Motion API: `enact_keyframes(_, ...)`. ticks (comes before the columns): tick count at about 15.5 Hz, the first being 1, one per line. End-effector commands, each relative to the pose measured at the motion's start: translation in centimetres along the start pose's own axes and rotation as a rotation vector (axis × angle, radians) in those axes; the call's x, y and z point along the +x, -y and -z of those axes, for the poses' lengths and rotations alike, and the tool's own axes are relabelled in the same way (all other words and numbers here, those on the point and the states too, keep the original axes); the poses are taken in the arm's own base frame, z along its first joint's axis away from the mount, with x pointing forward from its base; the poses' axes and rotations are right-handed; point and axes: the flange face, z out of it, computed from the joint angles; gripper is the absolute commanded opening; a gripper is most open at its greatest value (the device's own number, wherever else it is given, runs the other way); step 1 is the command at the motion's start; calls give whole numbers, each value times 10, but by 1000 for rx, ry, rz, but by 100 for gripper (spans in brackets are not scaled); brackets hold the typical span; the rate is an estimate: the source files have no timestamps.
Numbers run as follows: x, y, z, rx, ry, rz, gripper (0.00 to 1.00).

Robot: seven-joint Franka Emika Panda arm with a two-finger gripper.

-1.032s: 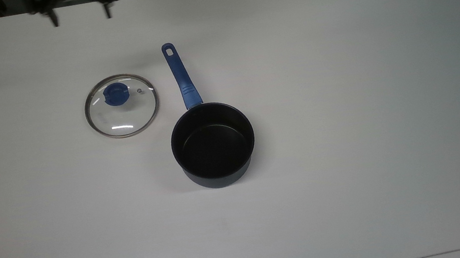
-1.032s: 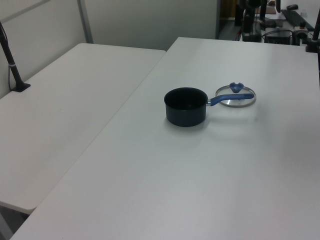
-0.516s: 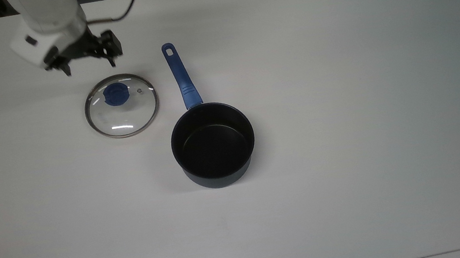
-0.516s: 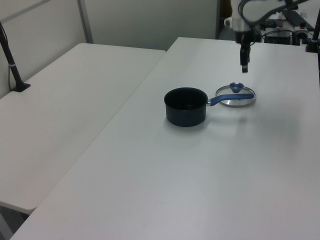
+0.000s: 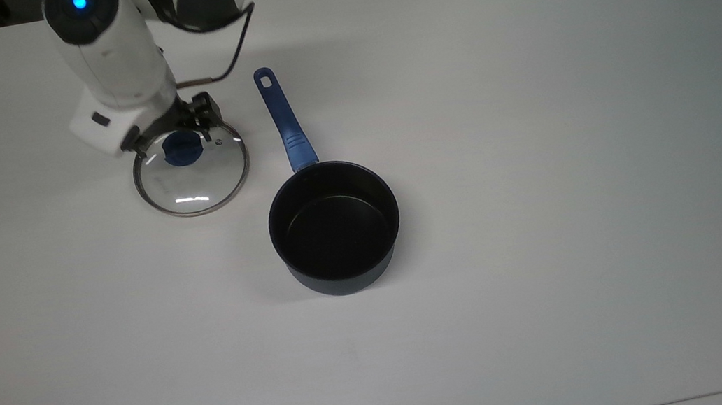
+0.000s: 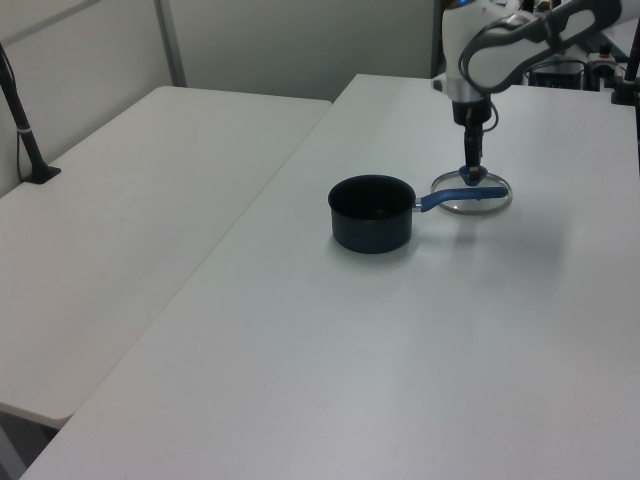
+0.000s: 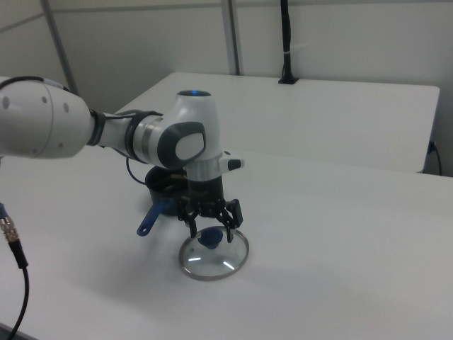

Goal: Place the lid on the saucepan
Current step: 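Close the gripper on the blue knob of the glass lid, then lift the glass lid and carry it over the navy saucepan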

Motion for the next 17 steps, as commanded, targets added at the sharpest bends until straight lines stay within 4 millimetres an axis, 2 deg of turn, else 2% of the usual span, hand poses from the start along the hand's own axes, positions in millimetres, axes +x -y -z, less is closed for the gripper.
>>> enact_keyframes(1, 6, 12, -6, -14, -6, 40, 96)
enact_keyframes(4, 6, 11, -6, -15, -7, 42, 73)
enact_keyframes(8, 5, 9, -4, -16, -10, 42, 52)
enact_keyframes(10, 3, 4, 6, -16, -15, 33, 47)
enact_keyframes(14, 15, -11, 83, -35, -61, -4, 47)
enact_keyframes(16, 23, -5, 112, -44, -107, -4, 46)
enact_keyframes(17, 29, 6, 124, -51, -130, -1, 46)
